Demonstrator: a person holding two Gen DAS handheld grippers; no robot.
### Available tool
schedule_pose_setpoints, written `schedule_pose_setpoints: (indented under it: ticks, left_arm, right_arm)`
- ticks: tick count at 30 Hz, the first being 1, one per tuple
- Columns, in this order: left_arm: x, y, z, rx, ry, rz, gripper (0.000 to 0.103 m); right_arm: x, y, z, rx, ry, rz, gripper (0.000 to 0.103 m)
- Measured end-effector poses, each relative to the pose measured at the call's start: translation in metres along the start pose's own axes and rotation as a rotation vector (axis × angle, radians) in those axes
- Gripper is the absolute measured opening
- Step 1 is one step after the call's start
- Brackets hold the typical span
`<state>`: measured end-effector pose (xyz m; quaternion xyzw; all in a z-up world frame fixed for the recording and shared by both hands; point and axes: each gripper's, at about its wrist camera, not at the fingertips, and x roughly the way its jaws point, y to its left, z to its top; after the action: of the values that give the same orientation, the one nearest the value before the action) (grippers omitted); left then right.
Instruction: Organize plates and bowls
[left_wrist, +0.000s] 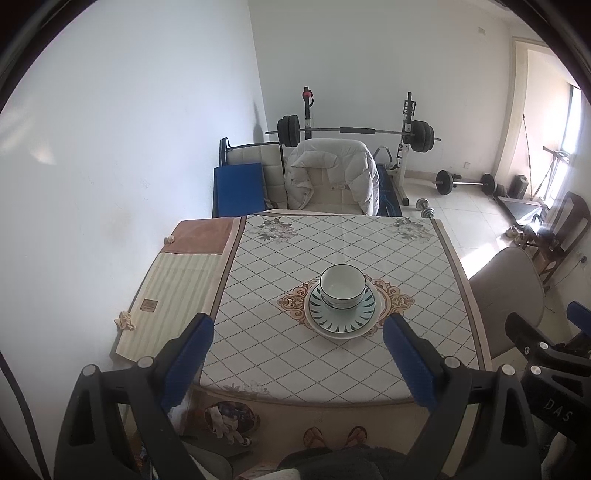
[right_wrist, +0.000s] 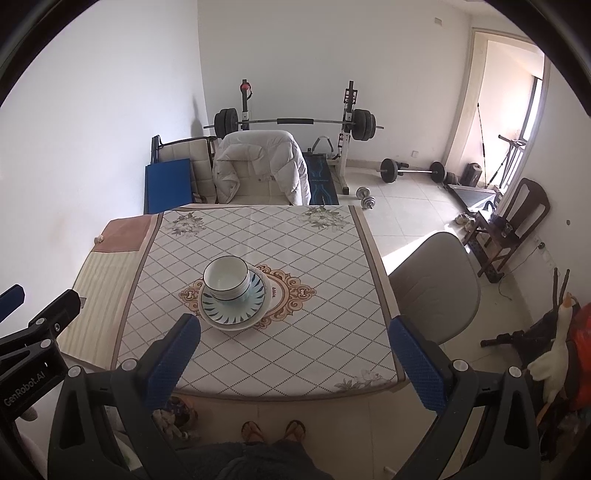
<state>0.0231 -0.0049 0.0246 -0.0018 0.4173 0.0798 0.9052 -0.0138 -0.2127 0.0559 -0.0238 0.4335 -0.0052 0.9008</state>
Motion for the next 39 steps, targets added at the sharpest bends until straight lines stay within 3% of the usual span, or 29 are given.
schedule_pose_setpoints:
  ticks: [39]
  left_arm:
    - [-0.0054,0.0051,-0.0024,-0.002,-0.010,-0.022,0.094]
  right_arm:
    - [-0.0054,-0.0084,-0.0029,0.017,-0.012,-0.022,0.103]
